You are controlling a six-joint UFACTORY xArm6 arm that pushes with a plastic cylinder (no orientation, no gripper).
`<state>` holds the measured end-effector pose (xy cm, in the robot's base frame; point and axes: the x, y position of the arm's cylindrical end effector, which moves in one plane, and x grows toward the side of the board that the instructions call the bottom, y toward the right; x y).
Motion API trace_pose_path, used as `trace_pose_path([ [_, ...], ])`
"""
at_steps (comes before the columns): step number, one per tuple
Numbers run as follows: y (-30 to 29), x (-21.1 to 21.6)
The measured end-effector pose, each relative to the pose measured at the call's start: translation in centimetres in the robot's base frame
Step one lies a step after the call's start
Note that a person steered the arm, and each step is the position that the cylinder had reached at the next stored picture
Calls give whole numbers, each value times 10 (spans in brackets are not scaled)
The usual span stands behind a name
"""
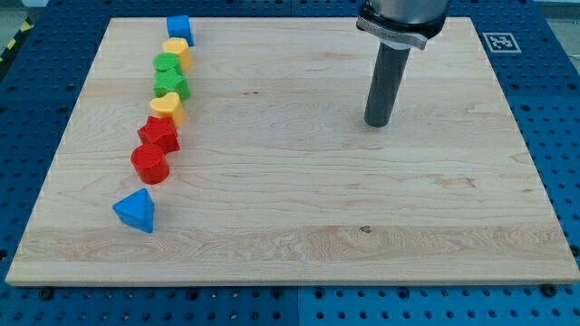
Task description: Slide the blue cube a bit right and down
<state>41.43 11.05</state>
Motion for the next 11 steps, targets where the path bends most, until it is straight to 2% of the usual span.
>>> trace_pose_path([
  [2,-1,-8],
  [3,-33,-73],
  [5,-164,-205],
  [6,-167,-207],
  [8,-265,-223],
  [9,-277,-223],
  [10,-352,-223],
  [11,-373,-223],
])
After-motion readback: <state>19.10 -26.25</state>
